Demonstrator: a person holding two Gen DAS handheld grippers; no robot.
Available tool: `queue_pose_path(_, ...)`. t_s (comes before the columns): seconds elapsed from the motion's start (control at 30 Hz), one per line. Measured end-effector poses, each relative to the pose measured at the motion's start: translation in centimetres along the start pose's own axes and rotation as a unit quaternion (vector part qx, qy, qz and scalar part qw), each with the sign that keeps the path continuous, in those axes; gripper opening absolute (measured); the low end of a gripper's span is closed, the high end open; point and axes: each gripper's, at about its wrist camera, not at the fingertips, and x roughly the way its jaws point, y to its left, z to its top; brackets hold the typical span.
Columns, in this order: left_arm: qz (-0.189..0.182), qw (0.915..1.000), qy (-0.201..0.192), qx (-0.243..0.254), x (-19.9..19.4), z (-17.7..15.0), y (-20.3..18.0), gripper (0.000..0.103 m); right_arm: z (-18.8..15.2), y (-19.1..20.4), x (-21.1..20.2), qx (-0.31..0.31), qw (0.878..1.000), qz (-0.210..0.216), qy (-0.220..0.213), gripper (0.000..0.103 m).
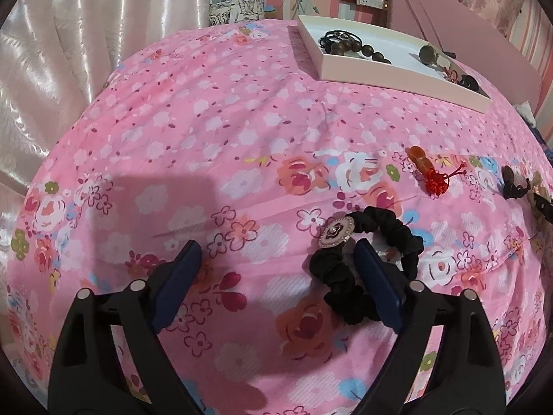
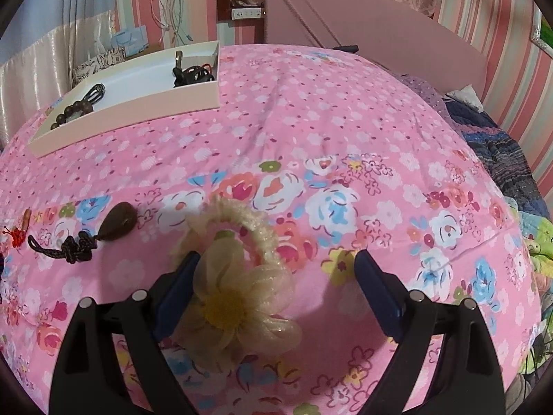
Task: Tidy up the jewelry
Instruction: 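Grasp the beige flower scrunchie with the right gripper while the left grasps the black charm scrunchie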
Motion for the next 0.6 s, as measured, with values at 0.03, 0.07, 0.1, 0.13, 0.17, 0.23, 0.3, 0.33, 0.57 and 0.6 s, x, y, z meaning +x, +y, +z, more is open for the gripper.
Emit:
queue_pose_path(0.03, 0.000, 1.0000, -0.002, 0.000, 0.0, -0.1, 0.1, 0.086, -0.1, 0.0, 0.0, 0.001, 1.000, 0.001, -0.001, 0.090)
queue_pose_path(0.07, 0.002, 1.0000, -0.006, 0.000, -0.1, -0.2, 0.0, 0.086, -0.2, 0.0, 0.0, 0.002, 1.000, 0.002, -0.003, 0.090)
queue_pose_path(0.1, 0.002, 1.0000, -0.008, 0.001, -0.2, -0.3, 0.0, 0.085, -0.3, 0.0, 0.0, 0.002, 1.000, 0.001, -0.003, 0.091)
queue_pose_path(0.13, 0.002, 1.0000, -0.009, 0.002, -0.2, -0.3, 0.0, 0.084, -0.3, -0.1, 0.0, 0.002, 1.000, -0.001, -0.003, 0.094)
queue_pose_path(0.17, 0.002, 0.9999, -0.011, 0.004, -0.2, -0.3, -0.1, 0.083, -0.3, -0.1, 0.1, 0.003, 1.000, -0.004, -0.001, 0.096)
queue_pose_path(0.23, 0.002, 0.9999, -0.011, 0.006, -0.2, -0.2, -0.1, 0.083, -0.4, -0.2, 0.2, 0.006, 1.000, -0.005, 0.002, 0.098)
queue_pose_path(0.3, 0.001, 0.9999, -0.011, 0.007, 0.0, 0.0, -0.2, 0.082, -0.4, -0.5, 0.3, 0.012, 1.000, 0.001, 0.004, 0.098)
queue_pose_path(0.33, 0.001, 0.9999, -0.011, 0.007, 0.0, 0.1, -0.2, 0.080, -0.4, -0.6, 0.3, 0.014, 1.000, 0.003, 0.006, 0.098)
queue_pose_path(0.57, -0.009, 0.9995, -0.021, 0.023, 0.0, 0.6, -0.9, 0.053, -0.3, -0.4, 0.3, 0.010, 1.000, -0.004, 0.003, 0.098)
queue_pose_path(0.6, -0.014, 0.9993, -0.022, 0.027, 0.0, 0.7, -1.2, 0.044, -0.3, -0.3, 0.2, 0.008, 1.000, -0.007, 0.002, 0.098)
